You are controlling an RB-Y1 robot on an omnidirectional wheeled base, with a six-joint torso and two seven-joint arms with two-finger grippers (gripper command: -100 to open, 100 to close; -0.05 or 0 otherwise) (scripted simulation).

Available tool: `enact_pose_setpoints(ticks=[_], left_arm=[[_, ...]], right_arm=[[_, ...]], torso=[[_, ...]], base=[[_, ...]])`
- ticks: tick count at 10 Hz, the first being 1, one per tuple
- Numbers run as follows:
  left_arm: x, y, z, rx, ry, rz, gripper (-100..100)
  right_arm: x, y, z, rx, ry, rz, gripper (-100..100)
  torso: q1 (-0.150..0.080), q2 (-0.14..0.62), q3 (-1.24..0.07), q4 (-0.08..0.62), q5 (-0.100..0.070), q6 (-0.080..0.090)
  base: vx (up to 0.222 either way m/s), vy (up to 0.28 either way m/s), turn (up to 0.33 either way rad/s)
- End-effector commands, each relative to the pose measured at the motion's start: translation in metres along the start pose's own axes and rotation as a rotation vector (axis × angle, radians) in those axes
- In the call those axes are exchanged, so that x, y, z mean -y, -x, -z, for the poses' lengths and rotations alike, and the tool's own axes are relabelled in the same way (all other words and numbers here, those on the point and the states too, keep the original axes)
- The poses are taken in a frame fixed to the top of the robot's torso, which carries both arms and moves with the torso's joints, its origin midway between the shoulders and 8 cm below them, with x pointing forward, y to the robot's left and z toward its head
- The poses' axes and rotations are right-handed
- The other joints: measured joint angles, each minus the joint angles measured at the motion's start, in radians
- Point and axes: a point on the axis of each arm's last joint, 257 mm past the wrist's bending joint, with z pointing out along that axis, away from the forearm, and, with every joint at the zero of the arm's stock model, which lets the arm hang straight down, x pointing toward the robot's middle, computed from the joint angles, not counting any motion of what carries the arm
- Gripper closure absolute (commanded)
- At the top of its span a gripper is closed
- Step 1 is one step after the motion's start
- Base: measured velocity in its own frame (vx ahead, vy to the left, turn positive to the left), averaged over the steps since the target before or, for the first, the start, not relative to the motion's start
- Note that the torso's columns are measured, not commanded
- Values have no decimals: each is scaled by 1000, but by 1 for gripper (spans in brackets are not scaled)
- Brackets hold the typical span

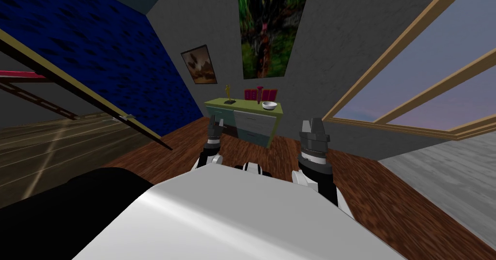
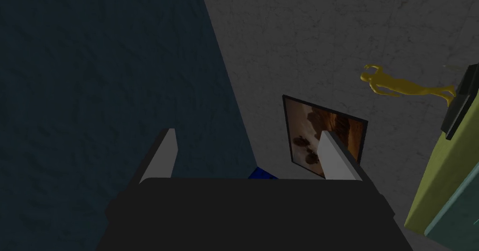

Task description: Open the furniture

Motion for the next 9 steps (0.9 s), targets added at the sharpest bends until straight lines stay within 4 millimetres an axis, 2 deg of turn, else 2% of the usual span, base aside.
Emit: enact_pose_setpoints(ticks=[1, 9], left_arm=[[-24, -8, 7, -32, 46, -11, -100], [-101, -24, 31, -86, 189, -29, -100]], right_arm=[[0, 0, 0, 0, 0, 0, 0], [0, 0, 0, 0, 0, 0, 0]], torso=[[0, 2, 0, 1, 0, 0], [0, 5, 1, 2, 0, 0]], base=[[105, 4, -37], [106, -1, -45]])
